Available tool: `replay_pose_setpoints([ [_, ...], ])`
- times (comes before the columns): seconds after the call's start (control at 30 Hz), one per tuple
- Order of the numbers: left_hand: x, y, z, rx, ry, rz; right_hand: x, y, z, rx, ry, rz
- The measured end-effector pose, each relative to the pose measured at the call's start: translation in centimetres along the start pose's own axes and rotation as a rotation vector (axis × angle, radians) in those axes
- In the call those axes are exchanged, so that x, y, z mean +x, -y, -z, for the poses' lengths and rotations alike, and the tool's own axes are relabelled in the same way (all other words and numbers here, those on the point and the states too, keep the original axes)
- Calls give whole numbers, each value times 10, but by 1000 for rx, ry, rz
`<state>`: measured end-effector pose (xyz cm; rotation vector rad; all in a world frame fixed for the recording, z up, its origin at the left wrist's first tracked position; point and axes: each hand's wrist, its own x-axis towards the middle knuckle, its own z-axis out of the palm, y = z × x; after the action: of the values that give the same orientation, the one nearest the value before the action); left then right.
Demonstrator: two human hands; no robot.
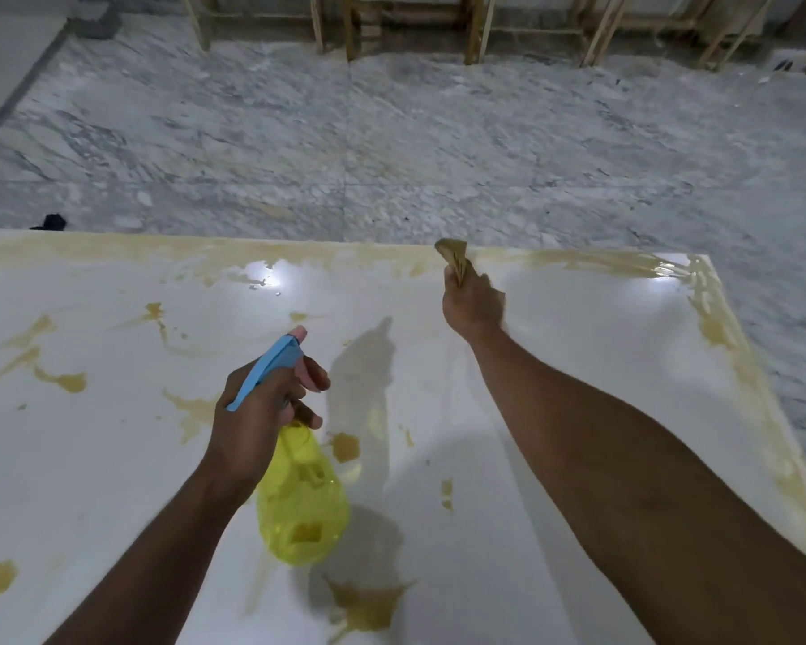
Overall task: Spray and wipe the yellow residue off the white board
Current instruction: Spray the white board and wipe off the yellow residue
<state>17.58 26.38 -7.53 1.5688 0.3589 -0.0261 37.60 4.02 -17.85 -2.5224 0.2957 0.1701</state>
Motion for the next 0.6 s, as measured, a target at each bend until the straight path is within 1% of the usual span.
replay_pose_setpoints([
  [0.03,1,1,1,5,-12,-5,2,3,-12,-64,94,7],
  [0.1,4,7,6,19,-37,2,-1,11,-44,-180,280,89],
  [0.13,5,8,8,27,-46,7,-4,13,-58,-243,330,152],
  [0.23,5,10,15,32,-67,35,-17,16,-81,-430,340,307],
  [0.37,-3,12,23,30,-70,55,-45,-8,-82,-538,323,429],
  [0.6,-44,11,30,1,-8,85,-132,-47,-85,-513,279,473],
])
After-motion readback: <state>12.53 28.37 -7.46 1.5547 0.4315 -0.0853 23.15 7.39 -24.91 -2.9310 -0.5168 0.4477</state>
